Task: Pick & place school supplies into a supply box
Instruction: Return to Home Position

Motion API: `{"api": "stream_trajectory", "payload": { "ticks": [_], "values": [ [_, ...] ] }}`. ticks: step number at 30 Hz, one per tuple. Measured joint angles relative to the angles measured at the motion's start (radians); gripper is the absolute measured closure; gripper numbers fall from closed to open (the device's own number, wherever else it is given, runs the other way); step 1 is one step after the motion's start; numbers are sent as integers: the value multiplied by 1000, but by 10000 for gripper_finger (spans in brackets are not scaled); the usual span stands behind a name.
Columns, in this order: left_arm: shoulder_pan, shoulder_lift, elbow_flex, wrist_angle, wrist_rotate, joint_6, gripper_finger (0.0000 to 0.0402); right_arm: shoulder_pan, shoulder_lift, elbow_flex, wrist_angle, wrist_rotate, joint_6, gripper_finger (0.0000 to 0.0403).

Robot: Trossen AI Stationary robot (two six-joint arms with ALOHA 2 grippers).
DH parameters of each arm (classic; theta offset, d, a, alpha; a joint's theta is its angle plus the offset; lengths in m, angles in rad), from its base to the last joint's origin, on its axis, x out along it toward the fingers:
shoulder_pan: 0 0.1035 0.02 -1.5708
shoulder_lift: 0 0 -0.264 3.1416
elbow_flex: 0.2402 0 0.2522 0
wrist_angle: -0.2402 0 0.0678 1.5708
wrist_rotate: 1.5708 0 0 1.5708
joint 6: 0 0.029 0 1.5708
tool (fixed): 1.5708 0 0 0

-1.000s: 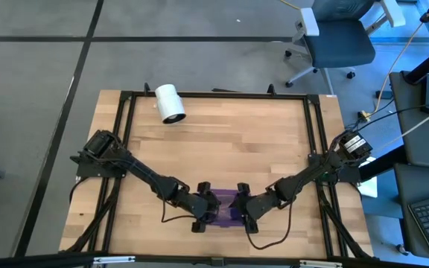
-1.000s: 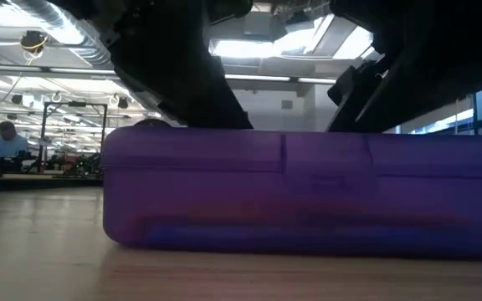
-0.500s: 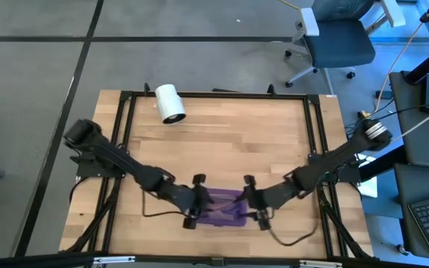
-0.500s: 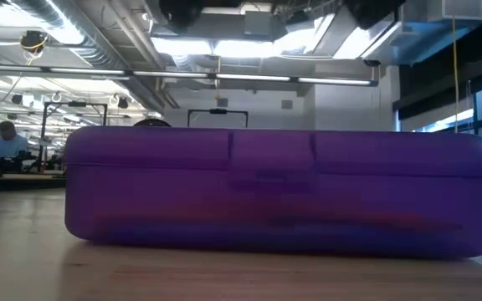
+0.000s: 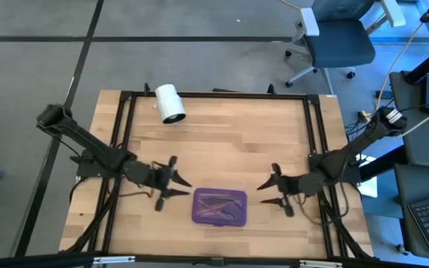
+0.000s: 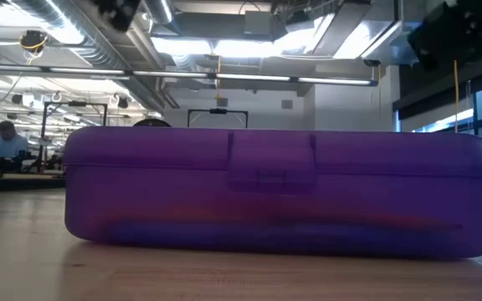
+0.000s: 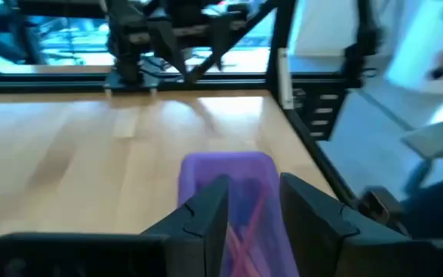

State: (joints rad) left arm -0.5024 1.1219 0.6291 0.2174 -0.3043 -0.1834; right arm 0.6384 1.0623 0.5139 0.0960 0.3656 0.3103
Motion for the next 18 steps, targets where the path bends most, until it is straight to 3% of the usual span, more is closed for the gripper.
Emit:
{"api": "stream_trajectory", "payload": {
  "ticks": [7,12,18],
  "values": [
    [147,-289,-241,38,60,10,290,-44,-226,-205,77,0,-16,178],
    [269,-483,-321,42,201,27,290,-101,-388,-286,77,-12,-42,178],
    [377,-662,-393,17,253,40,290,-185,-567,-325,10,-89,-107,178]
  ]
}}
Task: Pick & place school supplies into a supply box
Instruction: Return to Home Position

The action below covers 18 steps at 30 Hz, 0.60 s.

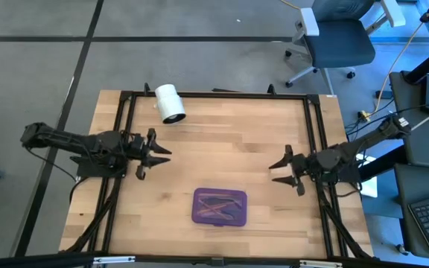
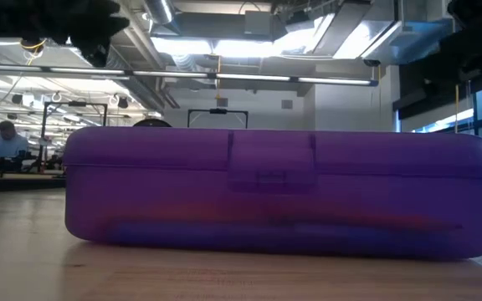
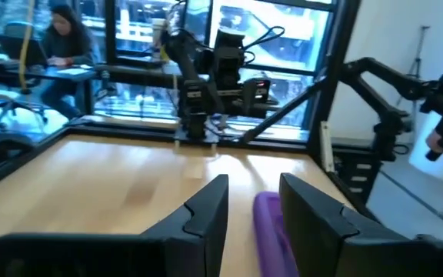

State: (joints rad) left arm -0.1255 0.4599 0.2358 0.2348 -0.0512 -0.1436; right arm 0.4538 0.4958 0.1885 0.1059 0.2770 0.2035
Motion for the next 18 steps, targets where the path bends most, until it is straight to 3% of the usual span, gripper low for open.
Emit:
{"api": "stream_trajectory", "payload": {
  "ticks": [18],
  "values": [
    [217,-342,-33,-240,73,2,290,-121,-456,-98,-249,-9,-4,178]
  ]
}}
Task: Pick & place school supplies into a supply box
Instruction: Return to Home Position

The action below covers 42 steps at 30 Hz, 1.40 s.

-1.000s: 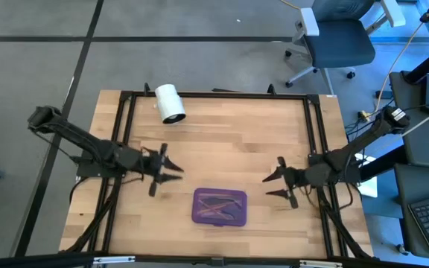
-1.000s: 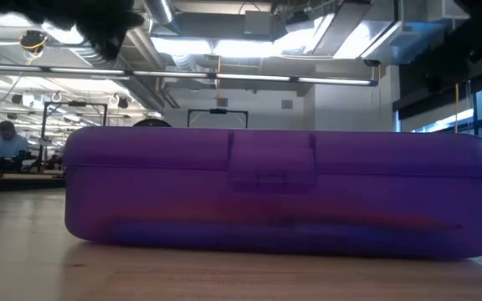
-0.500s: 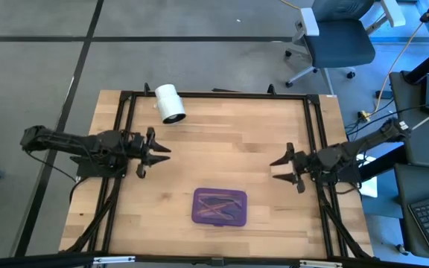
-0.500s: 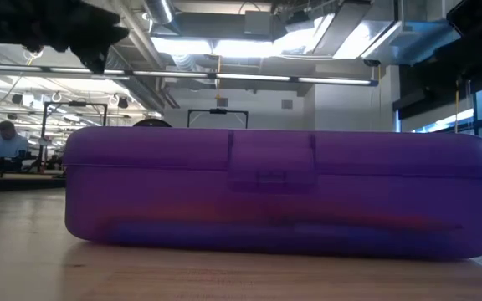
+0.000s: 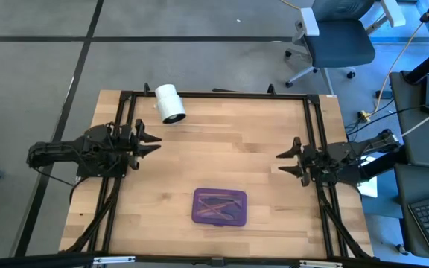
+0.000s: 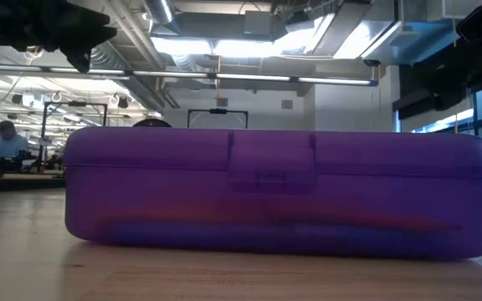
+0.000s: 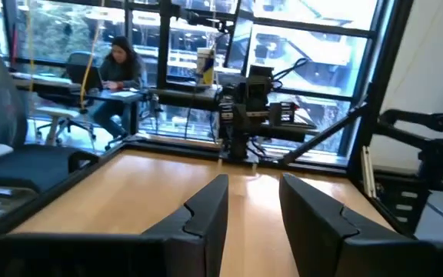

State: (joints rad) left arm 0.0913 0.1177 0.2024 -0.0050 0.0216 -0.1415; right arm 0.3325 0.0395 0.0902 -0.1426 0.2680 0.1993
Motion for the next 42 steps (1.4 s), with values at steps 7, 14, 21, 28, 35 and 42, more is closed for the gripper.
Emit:
{"api": "stream_trajectory", "payload": {
  "ticks": [7,14,21,28,35,42],
  "values": [
    [37,-101,-125,27,-14,-30,290,-23,-39,2,-58,24,-7,178],
    [112,-118,-190,47,6,-75,290,-25,-39,2,-81,26,19,178],
    [156,-118,-194,31,31,-72,290,-25,-39,2,-89,27,6,178],
    [161,-116,-194,23,0,-21,290,-25,-39,2,-100,53,-2,178],
    [160,-116,-194,30,-1,-28,290,-24,-39,2,-54,92,-28,178],
    [160,-116,-194,30,-2,-28,290,-24,-39,2,94,-93,-186,178]
  ]
}}
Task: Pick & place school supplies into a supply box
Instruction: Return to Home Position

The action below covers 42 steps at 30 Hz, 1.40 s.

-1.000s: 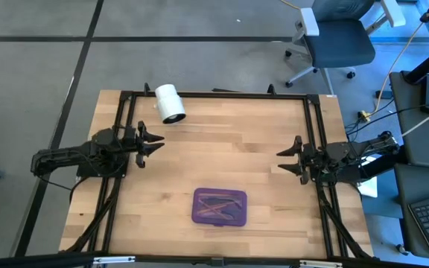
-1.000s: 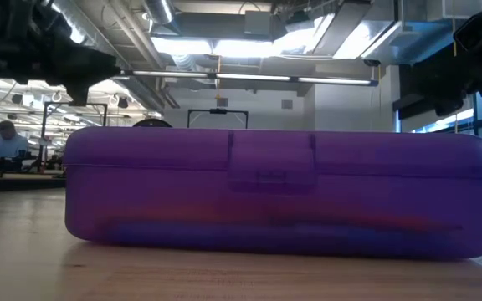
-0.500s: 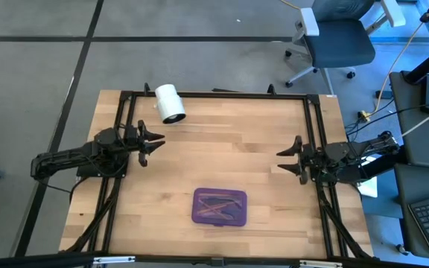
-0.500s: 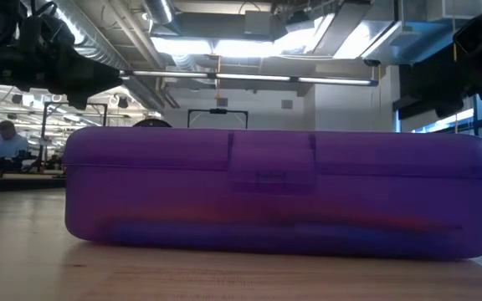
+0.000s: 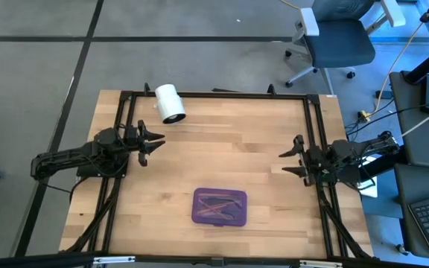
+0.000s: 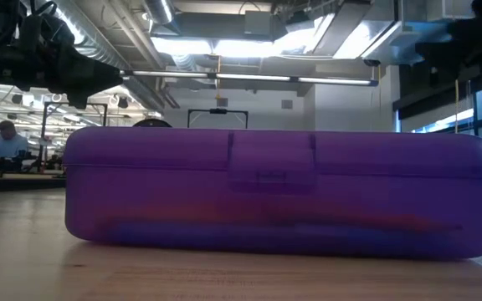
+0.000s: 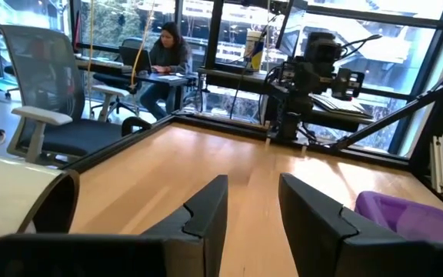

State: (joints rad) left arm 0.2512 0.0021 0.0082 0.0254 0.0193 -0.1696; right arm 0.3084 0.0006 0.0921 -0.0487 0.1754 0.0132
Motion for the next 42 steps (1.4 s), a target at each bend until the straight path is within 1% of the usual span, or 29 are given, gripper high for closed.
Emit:
{"api": "stream_trajectory", "payload": {
  "ticks": [2,9,18,20,23,27,29,33,38,42],
  "values": [
    [0,0,0,0,0,0,290,0,0,0,8,-37,-26,178],
    [0,0,0,0,0,0,290,0,0,0,-9,-117,-74,178],
    [0,0,0,0,0,0,290,0,0,0,-6,-128,-103,178],
    [0,0,0,0,0,0,290,0,0,0,-9,-145,-114,178],
    [0,0,0,0,0,0,290,0,1,0,-7,-198,-123,178],
    [0,0,0,0,0,0,290,0,0,-38,74,-252,-94,178],
    [0,0,0,0,0,0,290,0,1,-81,132,-258,-73,178],
    [0,0,0,1,0,-1,290,0,2,-86,153,-259,-72,178],
    [0,0,0,0,0,-1,290,0,2,-86,79,-253,-75,178],
    [-1,0,0,1,0,-1,290,0,15,-85,79,-248,-44,178]
  ]
}}
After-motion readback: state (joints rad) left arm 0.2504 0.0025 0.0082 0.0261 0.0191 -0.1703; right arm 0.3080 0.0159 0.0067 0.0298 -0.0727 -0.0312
